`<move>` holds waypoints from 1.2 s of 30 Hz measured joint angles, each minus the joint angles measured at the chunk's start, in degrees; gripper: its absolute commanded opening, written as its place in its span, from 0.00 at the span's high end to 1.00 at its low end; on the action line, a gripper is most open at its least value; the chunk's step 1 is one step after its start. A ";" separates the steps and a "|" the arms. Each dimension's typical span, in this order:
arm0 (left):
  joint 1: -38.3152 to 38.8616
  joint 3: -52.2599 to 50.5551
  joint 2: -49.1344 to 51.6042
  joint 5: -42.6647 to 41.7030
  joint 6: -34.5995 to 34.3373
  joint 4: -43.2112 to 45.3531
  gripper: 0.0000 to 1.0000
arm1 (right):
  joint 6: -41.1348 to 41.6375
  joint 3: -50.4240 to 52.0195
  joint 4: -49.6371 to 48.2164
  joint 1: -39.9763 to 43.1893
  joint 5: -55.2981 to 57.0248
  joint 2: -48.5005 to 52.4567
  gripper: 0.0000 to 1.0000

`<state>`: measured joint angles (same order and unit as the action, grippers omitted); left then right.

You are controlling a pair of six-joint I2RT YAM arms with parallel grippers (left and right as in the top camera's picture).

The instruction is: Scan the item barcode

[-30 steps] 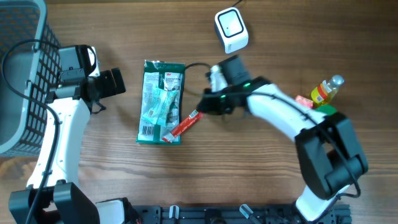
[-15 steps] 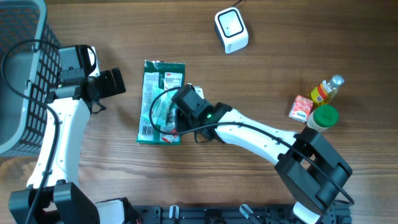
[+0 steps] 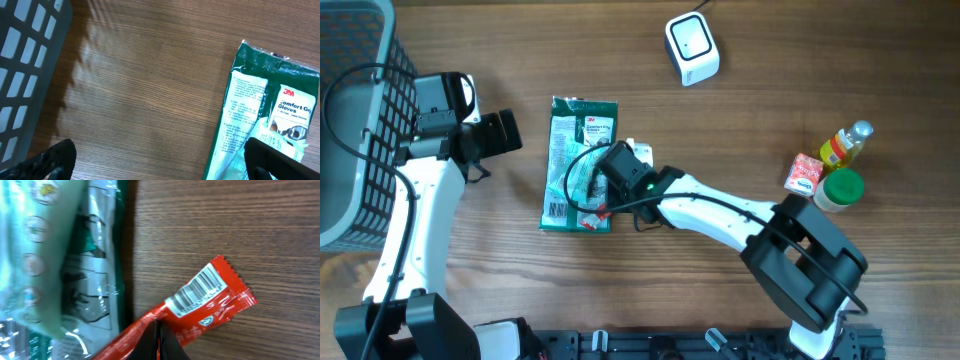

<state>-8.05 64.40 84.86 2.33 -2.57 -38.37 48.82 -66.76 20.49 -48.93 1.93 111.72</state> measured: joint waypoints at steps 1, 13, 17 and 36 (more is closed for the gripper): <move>0.00 0.00 0.00 0.00 0.00 0.00 0.00 | 0.00 0.00 0.22 0.00 0.33 0.22 0.96; 0.00 0.00 0.00 0.00 0.00 -0.02 0.00 | -14.80 -1.44 1.29 7.54 9.90 0.57 0.96; 0.00 0.00 0.00 0.00 0.00 0.00 0.00 | -21.86 -3.48 3.02 11.19 6.84 -0.26 0.89; 0.00 0.00 0.00 0.00 0.00 0.00 0.00 | -23.37 -3.80 14.23 11.85 -17.99 -2.89 0.78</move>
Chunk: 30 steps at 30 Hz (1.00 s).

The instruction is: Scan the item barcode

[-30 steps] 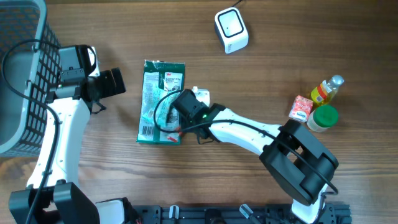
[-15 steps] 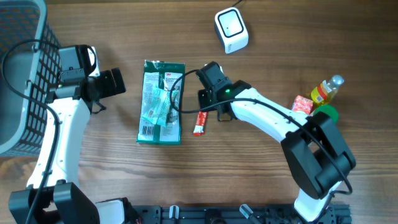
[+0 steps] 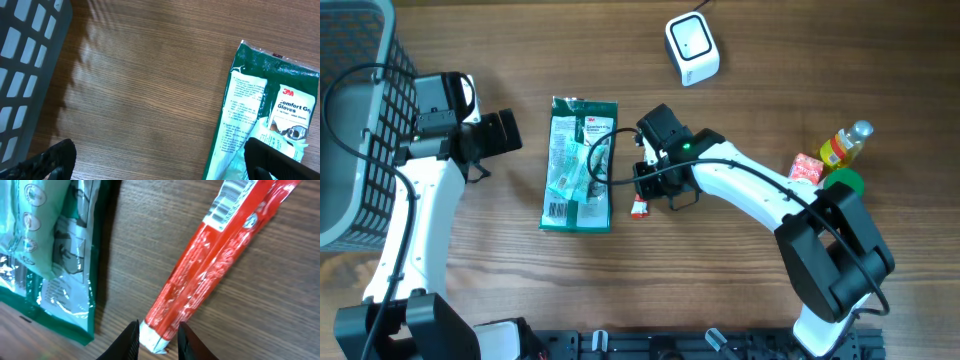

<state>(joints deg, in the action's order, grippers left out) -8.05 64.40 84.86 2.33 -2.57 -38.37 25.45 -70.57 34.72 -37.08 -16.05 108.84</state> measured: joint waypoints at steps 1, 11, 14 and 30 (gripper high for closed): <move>0.00 0.00 0.00 0.00 0.00 0.00 0.00 | 0.61 0.00 0.26 0.00 -0.24 0.00 0.78; 0.00 0.00 0.00 0.00 0.00 0.00 0.00 | 3.89 0.00 1.40 0.00 -0.96 0.00 0.78; 0.00 0.00 0.00 0.00 0.00 -0.02 0.00 | 3.93 0.00 1.92 0.00 -1.11 0.00 0.81; 0.00 0.00 0.00 0.00 0.00 0.00 0.00 | 11.17 3.85 -2.95 -4.37 0.66 -0.09 0.80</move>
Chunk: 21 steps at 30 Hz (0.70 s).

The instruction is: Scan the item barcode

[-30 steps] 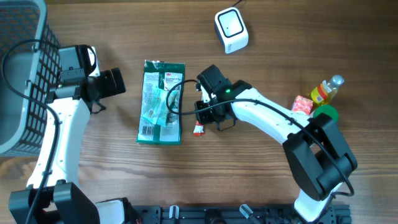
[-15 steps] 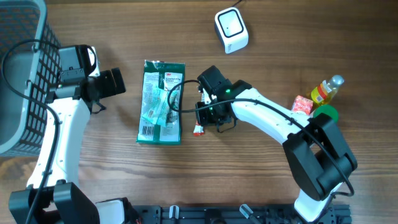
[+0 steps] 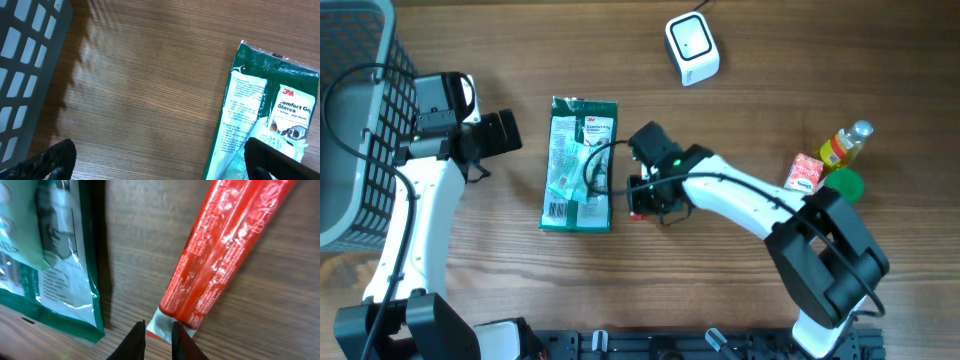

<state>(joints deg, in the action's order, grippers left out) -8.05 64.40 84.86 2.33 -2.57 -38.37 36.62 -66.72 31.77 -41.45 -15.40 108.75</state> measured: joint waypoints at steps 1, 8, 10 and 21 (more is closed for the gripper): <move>0.00 0.00 0.00 0.00 0.00 0.00 0.00 | 0.48 0.00 -0.09 -0.35 0.61 0.00 0.79; 0.00 0.00 0.00 0.00 0.00 0.00 0.00 | 0.37 0.00 -0.09 -0.50 4.92 -0.02 0.76; 0.00 0.00 0.00 0.00 0.00 0.00 0.00 | -1.16 0.00 0.46 -0.07 5.60 -0.02 0.76; 0.00 0.00 0.00 0.02 0.00 0.00 0.00 | -9.84 -2.82 6.86 6.19 7.32 -0.02 0.71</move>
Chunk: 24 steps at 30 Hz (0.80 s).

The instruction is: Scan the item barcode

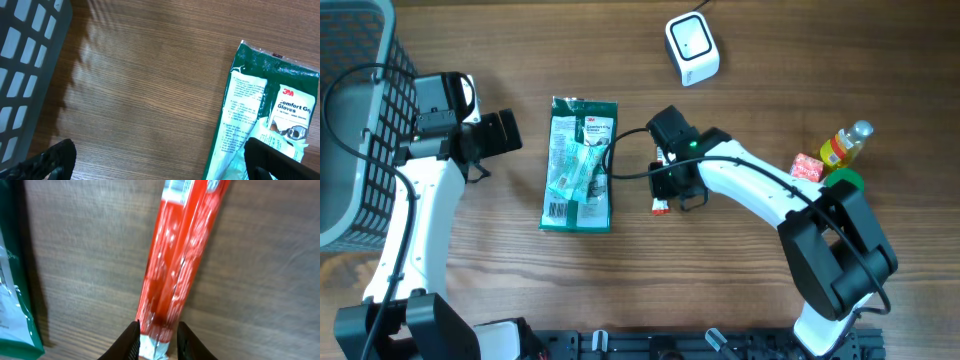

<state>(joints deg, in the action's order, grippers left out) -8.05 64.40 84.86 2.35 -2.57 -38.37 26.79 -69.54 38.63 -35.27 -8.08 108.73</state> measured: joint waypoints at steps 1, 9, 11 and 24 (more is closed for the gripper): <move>0.00 0.00 0.00 -0.02 0.00 0.00 0.00 | -1.55 -0.39 -0.02 0.13 -0.09 0.00 0.71; 0.00 0.00 0.00 -0.02 0.00 0.00 0.00 | -1.73 -1.88 6.03 0.13 -3.08 0.00 0.71; 0.00 0.00 0.00 -0.02 0.00 -0.02 0.00 | 0.42 -1.88 7.80 0.13 -3.08 0.00 0.75; 0.00 0.00 0.00 -0.02 0.00 -0.02 0.00 | 6.97 2.99 2.12 0.13 -4.20 0.00 0.82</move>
<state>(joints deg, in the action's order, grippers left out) -8.05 64.40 84.86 2.33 -2.57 -38.39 33.76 -66.54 40.75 -35.14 -12.27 108.73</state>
